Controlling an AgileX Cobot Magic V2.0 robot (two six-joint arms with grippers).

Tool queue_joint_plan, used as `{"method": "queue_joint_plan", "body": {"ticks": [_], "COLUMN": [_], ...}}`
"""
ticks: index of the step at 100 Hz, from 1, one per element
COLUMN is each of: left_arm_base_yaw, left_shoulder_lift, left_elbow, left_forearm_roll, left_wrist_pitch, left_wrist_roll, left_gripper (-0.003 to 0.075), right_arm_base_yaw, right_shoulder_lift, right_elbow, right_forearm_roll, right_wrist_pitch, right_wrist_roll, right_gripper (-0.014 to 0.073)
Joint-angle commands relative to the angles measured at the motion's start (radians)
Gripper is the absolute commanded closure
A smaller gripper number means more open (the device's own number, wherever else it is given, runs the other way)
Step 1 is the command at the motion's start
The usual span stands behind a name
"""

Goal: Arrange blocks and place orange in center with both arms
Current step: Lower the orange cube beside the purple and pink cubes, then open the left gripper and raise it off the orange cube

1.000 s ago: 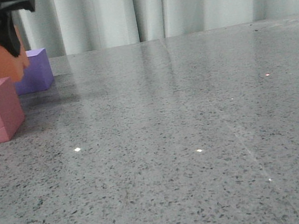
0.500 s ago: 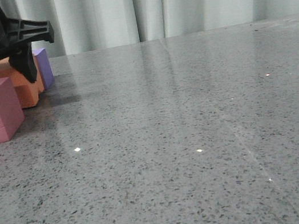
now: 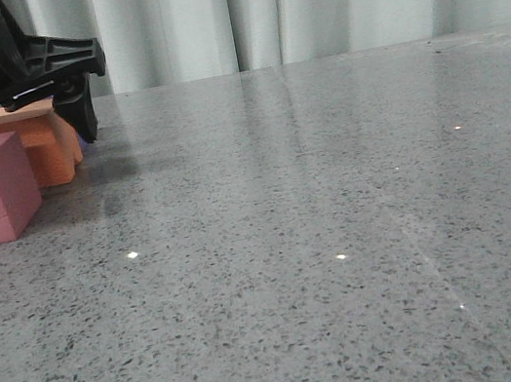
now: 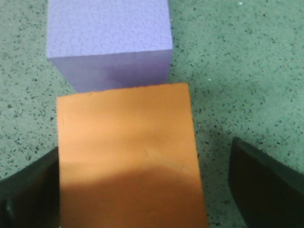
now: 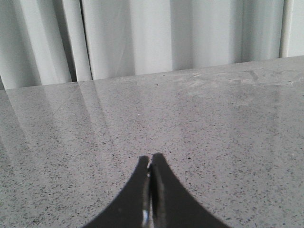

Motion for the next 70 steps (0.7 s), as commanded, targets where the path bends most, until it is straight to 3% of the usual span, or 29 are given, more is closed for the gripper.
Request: {"method": "queue_joint_plan", "body": {"ticks": [1, 30, 55, 70], "left_arm_base_yaw": [0.006, 0.006, 0.006, 0.006], "left_shoulder_lift": [-0.039, -0.089, -0.252, -0.396], "left_elbow": [-0.023, -0.023, -0.058, -0.059], "left_forearm_roll": [-0.001, 0.018, 0.048, 0.056], "left_wrist_pitch": [-0.048, -0.027, 0.092, 0.127], "left_wrist_roll": [0.017, 0.019, 0.043, 0.045], "left_gripper": [0.0089, 0.0089, 0.0095, 0.0167], "right_arm_base_yaw": [0.0, 0.0, 0.0, 0.0], "right_shoulder_lift": [-0.019, -0.019, -0.019, -0.019], "right_elbow": [-0.013, -0.013, -0.013, -0.013], "right_forearm_roll": [0.002, 0.002, 0.002, 0.002], "right_wrist_pitch": [-0.084, -0.084, -0.084, -0.084], "right_wrist_roll": [-0.001, -0.001, -0.001, -0.001], "right_gripper": [0.0661, 0.0661, 0.0661, 0.0661]}}
